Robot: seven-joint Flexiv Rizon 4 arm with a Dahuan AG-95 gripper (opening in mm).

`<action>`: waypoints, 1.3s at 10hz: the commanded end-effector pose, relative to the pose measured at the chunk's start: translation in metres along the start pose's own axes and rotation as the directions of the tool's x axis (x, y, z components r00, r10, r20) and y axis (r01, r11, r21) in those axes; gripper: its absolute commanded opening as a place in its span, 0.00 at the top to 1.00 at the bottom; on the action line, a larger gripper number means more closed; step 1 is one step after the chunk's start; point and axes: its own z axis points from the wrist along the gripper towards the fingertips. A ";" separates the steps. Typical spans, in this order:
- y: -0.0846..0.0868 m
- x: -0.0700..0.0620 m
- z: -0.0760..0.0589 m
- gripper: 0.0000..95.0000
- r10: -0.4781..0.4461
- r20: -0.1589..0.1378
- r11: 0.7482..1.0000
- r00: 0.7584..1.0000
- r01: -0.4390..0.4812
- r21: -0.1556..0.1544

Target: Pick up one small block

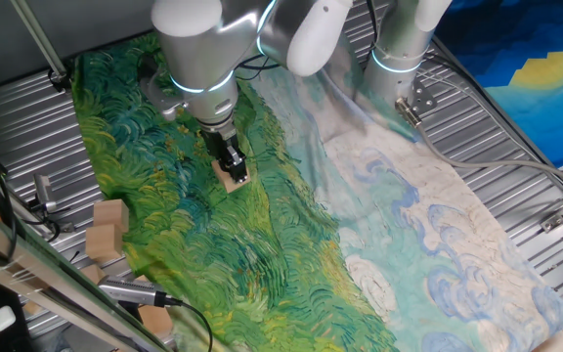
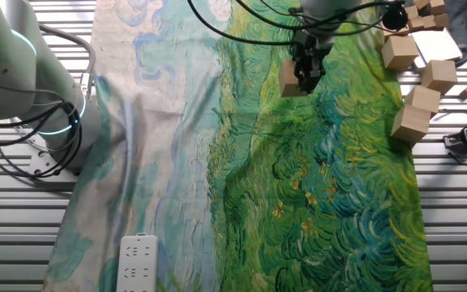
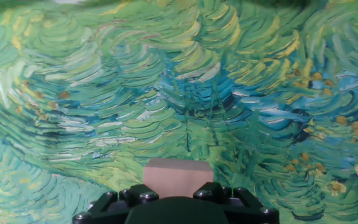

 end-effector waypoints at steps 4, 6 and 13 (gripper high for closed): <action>0.000 -0.001 0.001 1.00 0.005 -0.001 1.000 1.000 -0.005 0.020; 0.000 -0.001 0.001 1.00 0.001 -0.001 1.000 1.000 -0.001 0.021; 0.000 0.002 0.002 1.00 0.037 0.004 0.999 0.999 -0.037 0.025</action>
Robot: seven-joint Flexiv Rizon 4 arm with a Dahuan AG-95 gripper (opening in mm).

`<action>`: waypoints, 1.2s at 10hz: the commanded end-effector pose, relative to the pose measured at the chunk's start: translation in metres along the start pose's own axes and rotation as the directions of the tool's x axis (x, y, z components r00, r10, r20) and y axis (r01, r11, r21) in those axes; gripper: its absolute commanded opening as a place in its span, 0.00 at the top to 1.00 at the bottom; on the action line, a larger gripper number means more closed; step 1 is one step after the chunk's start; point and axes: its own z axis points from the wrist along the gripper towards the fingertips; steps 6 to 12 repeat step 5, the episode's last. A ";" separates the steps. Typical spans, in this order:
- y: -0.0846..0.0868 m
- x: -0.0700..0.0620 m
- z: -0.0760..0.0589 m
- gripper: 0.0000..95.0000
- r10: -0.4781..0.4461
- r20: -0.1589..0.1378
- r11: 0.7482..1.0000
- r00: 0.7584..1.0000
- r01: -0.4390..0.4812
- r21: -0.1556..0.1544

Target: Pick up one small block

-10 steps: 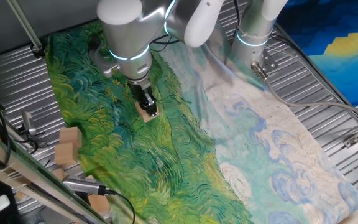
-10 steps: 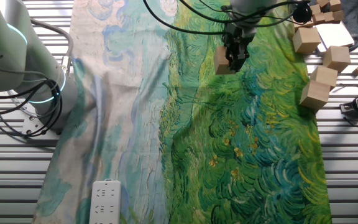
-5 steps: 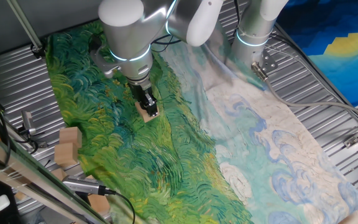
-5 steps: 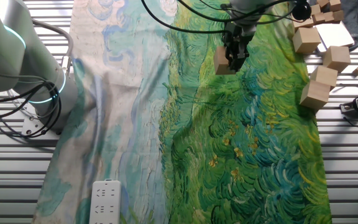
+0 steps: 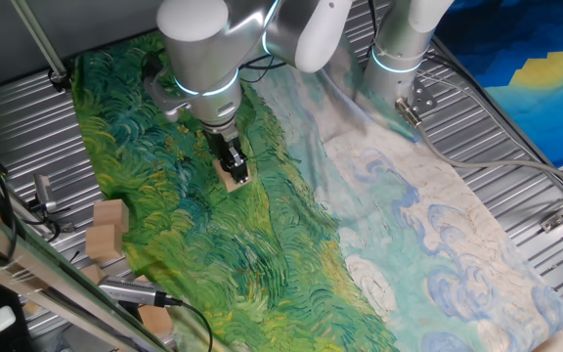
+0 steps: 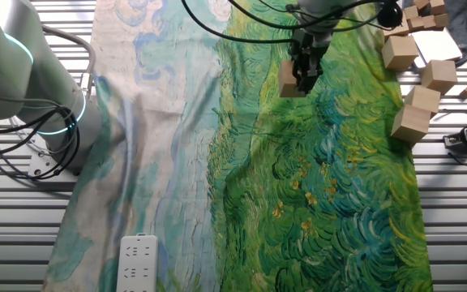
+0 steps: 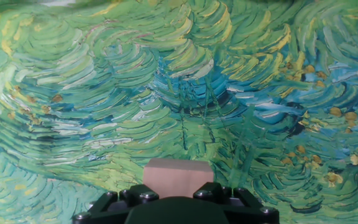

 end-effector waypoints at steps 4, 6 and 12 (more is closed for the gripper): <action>0.000 0.001 0.001 1.00 -0.002 0.001 1.000 1.000 0.002 0.002; 0.000 0.001 0.001 1.00 -0.002 0.002 1.000 1.000 0.002 0.003; 0.000 0.001 0.001 1.00 -0.002 0.002 1.000 1.000 0.002 0.003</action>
